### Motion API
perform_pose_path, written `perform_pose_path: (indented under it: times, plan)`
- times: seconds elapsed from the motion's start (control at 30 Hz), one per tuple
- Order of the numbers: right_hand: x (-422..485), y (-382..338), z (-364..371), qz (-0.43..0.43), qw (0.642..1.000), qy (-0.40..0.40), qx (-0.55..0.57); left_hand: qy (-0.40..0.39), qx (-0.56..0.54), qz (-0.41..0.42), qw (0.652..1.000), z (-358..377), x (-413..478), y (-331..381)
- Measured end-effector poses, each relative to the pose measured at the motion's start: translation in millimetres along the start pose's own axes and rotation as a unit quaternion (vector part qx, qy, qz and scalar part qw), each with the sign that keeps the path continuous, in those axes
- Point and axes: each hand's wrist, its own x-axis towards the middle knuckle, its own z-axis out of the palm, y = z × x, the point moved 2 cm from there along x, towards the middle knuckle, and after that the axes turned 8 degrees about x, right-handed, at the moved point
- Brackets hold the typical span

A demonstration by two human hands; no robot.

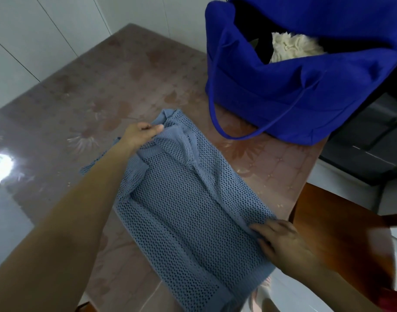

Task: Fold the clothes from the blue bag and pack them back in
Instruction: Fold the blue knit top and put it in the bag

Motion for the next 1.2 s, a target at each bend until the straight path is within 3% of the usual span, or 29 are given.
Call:
perform_pose_path:
  times: [0.17, 0.3, 0.37, 0.43, 0.53, 0.67, 0.83, 0.97, 1.1, 1.2]
  plan:
    - [-5, -1, 2, -0.004, 0.998, -0.047, 0.031, 0.063, 0.041, -0.006, 0.997, -12, -3, -14]
    - [5, -3, -10, 0.052, 0.998, -0.008, 0.021, -0.023, 0.179, 0.021, 0.983, -7, 2, -27]
    - [12, 2, -13, 0.129, 0.991, 0.018, 0.009, -0.071, 0.193, -0.004, 0.979, -2, 1, -31]
    - [17, 8, -11, 0.206, 0.979, -0.009, 0.002, -0.09, 0.227, -0.021, 0.97, 1, 0, -33]
    - [21, 10, -7, 0.242, 0.968, -0.069, 0.014, -0.075, 0.244, -0.035, 0.966, 2, 2, -36]
    - [22, 11, -4, 0.265, 0.961, -0.061, 0.054, -0.066, 0.284, -0.011, 0.957, 7, 0, -32]
    - [24, 8, -6, 0.305, 0.946, -0.063, 0.091, -0.044, 0.231, 0.04, 0.971, 26, 5, -20]
    - [23, 11, -9, 0.316, 0.946, -0.042, 0.064, 0.019, 0.221, 0.005, 0.975, 37, 20, -7]
    - [21, 13, -10, 0.318, 0.946, -0.052, 0.025, 0.007, 0.217, -0.022, 0.976, 46, 50, 1]
    - [21, 12, -9, 0.31, 0.949, -0.058, 0.01, 0.029, 0.275, 0.006, 0.961, 51, 60, 12]
